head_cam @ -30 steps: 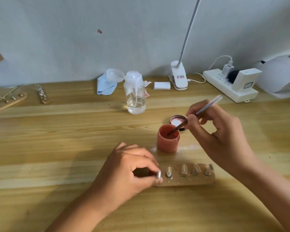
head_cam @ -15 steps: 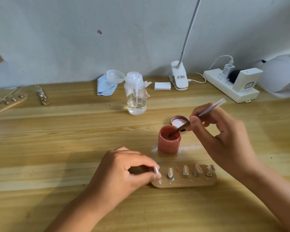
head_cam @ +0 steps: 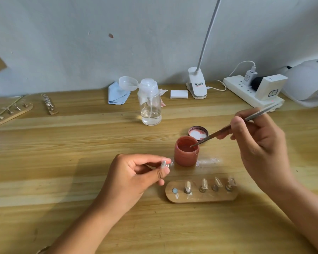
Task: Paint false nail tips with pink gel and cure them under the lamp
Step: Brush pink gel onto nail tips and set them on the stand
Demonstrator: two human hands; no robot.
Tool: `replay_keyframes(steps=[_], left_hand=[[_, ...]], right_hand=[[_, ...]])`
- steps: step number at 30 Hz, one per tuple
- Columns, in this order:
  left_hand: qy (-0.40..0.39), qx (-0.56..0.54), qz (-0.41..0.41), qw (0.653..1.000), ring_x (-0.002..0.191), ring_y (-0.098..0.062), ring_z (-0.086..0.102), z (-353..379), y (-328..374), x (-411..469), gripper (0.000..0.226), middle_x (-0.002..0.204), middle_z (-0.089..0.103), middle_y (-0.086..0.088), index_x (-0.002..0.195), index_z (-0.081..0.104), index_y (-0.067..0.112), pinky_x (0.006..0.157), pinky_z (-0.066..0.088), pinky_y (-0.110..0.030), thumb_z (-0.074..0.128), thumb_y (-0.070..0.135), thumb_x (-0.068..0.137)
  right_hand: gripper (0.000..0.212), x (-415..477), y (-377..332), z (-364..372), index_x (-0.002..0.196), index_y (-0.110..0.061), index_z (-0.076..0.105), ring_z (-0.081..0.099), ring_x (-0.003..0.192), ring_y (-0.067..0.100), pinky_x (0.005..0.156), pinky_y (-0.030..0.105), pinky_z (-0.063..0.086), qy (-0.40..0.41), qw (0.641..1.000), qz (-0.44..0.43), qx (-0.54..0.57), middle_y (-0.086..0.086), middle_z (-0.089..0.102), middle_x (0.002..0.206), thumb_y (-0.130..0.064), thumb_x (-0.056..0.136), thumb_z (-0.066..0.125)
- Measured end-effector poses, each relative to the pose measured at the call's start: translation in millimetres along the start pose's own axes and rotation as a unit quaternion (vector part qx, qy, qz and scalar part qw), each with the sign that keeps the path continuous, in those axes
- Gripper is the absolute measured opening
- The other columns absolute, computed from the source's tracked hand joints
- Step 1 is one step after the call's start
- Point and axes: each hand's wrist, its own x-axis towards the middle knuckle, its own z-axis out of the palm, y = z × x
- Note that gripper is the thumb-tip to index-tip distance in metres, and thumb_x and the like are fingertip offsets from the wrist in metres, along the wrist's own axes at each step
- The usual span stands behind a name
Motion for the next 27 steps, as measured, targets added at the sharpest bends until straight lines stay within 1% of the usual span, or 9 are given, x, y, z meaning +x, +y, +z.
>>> replay_keyframes(steps=[5, 9, 12, 15, 17, 19, 23, 25, 27], left_hand=[[0.037, 0.011, 0.008, 0.999, 0.054, -0.016, 0.069, -0.7, -1.1, 1.4, 0.019, 0.077, 0.077, -0.005, 0.084, 0.081, 0.021, 0.052, 0.046, -0.013, 0.082, 0.025, 0.066], [0.066, -0.005, 0.040, 0.997, 0.048, -0.016, 0.063, 7.0, 2.5, 7.7, 0.015, 0.078, 0.076, -0.005, 0.080, 0.080, 0.018, 0.051, 0.050, -0.019, 0.083, 0.021, 0.065], [0.076, -0.010, 0.052, 0.996, 0.047, -0.014, 0.060, 16.3, 7.7, 13.6, 0.016, 0.079, 0.077, -0.003, 0.081, 0.080, 0.022, 0.049, 0.050, -0.020, 0.083, 0.025, 0.065], [0.069, 0.011, 0.049, 0.996, 0.043, -0.014, 0.059, 24.4, 9.7, 13.2, 0.013, 0.073, 0.076, -0.004, 0.080, 0.081, 0.028, 0.047, 0.047, -0.019, 0.084, 0.025, 0.067], [0.067, 0.020, 0.048, 0.996, 0.043, -0.015, 0.060, 28.6, 8.3, 12.0, 0.014, 0.069, 0.075, -0.006, 0.078, 0.080, 0.029, 0.048, 0.047, -0.020, 0.084, 0.018, 0.072], [0.071, 0.009, 0.045, 0.996, 0.044, -0.016, 0.061, 31.5, 7.6, 10.1, 0.014, 0.068, 0.074, -0.007, 0.077, 0.080, 0.027, 0.049, 0.048, -0.021, 0.084, 0.014, 0.072], [0.066, -0.011, 0.040, 0.997, 0.045, -0.015, 0.059, 30.2, 7.3, 6.6, 0.012, 0.069, 0.074, -0.004, 0.077, 0.080, 0.020, 0.048, 0.049, -0.021, 0.084, 0.016, 0.067], [0.061, -0.017, 0.040, 0.997, 0.047, -0.016, 0.061, 27.0, 8.0, 4.1, 0.014, 0.071, 0.075, -0.005, 0.078, 0.079, 0.016, 0.048, 0.050, -0.022, 0.084, 0.018, 0.064], [0.057, -0.023, 0.031, 0.998, 0.050, -0.018, 0.062, 23.9, 7.0, 3.9, 0.017, 0.072, 0.075, -0.008, 0.077, 0.079, 0.013, 0.049, 0.052, -0.024, 0.084, 0.018, 0.062]], right_hand=[[0.012, -2.0, 0.1, -2.7, 0.092, -0.026, 0.055, 0.071, 0.076, 0.008, 0.073, 0.016, 0.049, 0.014, 1.000, -0.021, 0.000, 0.000, 0.073, 0.080, -0.020, 0.102, 0.054], [0.009, -2.1, -5.0, -4.1, 0.096, -0.022, 0.054, 0.069, 0.075, 0.008, 0.073, 0.020, 0.050, 0.034, 0.998, -0.027, 0.046, -0.001, 0.073, 0.078, -0.026, 0.103, 0.053], [0.008, -0.9, -14.8, -4.5, 0.096, -0.021, 0.052, 0.070, 0.072, 0.008, 0.070, 0.020, 0.051, 0.045, 0.995, -0.022, 0.083, 0.000, 0.075, 0.077, -0.028, 0.100, 0.052], [0.010, 3.6, -28.8, -7.8, 0.093, -0.026, 0.054, 0.071, 0.073, 0.014, 0.072, 0.025, 0.052, 0.045, 0.991, -0.025, 0.127, -0.001, 0.075, 0.075, -0.035, 0.097, 0.057], [0.015, 3.7, -35.9, -12.1, 0.092, -0.029, 0.057, 0.070, 0.072, 0.018, 0.073, 0.027, 0.052, 0.027, 0.985, -0.034, 0.167, -0.006, 0.072, 0.073, -0.042, 0.093, 0.064], [0.018, -2.1, -36.3, -17.1, 0.090, -0.031, 0.059, 0.068, 0.069, 0.017, 0.074, 0.027, 0.053, 0.006, 0.978, -0.036, 0.203, -0.011, 0.067, 0.073, -0.044, 0.088, 0.071], [0.026, -25.5, -20.8, -26.8, 0.083, -0.030, 0.056, 0.068, 0.069, 0.016, 0.077, 0.026, 0.055, 0.005, 0.980, -0.011, 0.198, -0.003, 0.067, 0.074, -0.046, 0.085, 0.076], [0.026, -32.1, -15.7, -28.7, 0.086, -0.029, 0.058, 0.069, 0.072, 0.017, 0.079, 0.025, 0.055, 0.013, 0.982, 0.000, 0.187, -0.001, 0.069, 0.076, -0.049, 0.086, 0.075], [0.021, -33.1, -15.4, -26.6, 0.095, -0.030, 0.065, 0.070, 0.078, 0.016, 0.082, 0.023, 0.055, 0.003, 0.986, -0.005, 0.165, -0.002, 0.072, 0.083, -0.049, 0.090, 0.070]])
